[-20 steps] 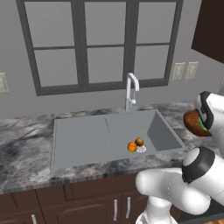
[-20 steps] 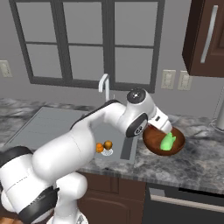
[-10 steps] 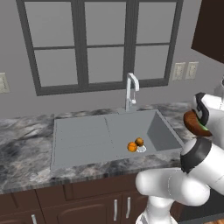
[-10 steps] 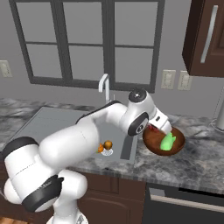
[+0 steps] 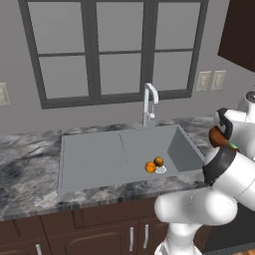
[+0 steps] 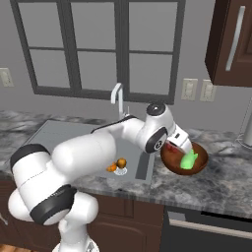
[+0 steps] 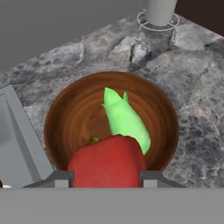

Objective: There is a mixed pile of frozen fruits and vegetables on the counter. Locate all the frozen vegetables and place the items in a bowl on the counter. Take all the frozen fruits and defrost them in a running sink.

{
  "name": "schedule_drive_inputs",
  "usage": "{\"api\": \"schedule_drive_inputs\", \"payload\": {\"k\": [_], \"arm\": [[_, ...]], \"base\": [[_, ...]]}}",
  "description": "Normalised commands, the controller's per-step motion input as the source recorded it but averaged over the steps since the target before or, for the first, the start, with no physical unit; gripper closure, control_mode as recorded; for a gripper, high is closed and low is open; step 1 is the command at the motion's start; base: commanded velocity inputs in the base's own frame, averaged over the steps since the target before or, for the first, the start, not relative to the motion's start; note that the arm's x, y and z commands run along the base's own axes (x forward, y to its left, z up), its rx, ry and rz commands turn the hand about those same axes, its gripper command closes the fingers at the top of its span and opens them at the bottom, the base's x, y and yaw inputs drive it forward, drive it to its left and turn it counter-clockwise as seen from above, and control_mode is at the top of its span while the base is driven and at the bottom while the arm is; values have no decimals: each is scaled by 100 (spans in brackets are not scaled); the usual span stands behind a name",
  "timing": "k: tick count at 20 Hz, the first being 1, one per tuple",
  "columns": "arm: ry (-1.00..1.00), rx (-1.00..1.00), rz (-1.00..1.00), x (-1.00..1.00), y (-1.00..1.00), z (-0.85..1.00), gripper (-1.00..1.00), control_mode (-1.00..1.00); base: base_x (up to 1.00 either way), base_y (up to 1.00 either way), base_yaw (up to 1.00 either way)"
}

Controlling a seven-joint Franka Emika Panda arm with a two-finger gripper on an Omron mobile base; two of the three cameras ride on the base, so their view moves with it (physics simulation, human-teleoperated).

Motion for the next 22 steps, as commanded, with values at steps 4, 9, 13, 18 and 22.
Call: {"api": "schedule_drive_inputs", "payload": {"k": [4,9,13,18,22], "arm": [[0,0,0,3,-2,-33,100,-100],[0,2,0,12,0,-24,100,-100],[0,3,0,23,0,-19,100,-100],[1,6,0,19,-3,-27,100,-100],[0,7,0,13,-15,-32,100,-100]], "base": [[0,0,0],[0,0,0],[0,0,0],[0,0,0],[0,0,0]]}}
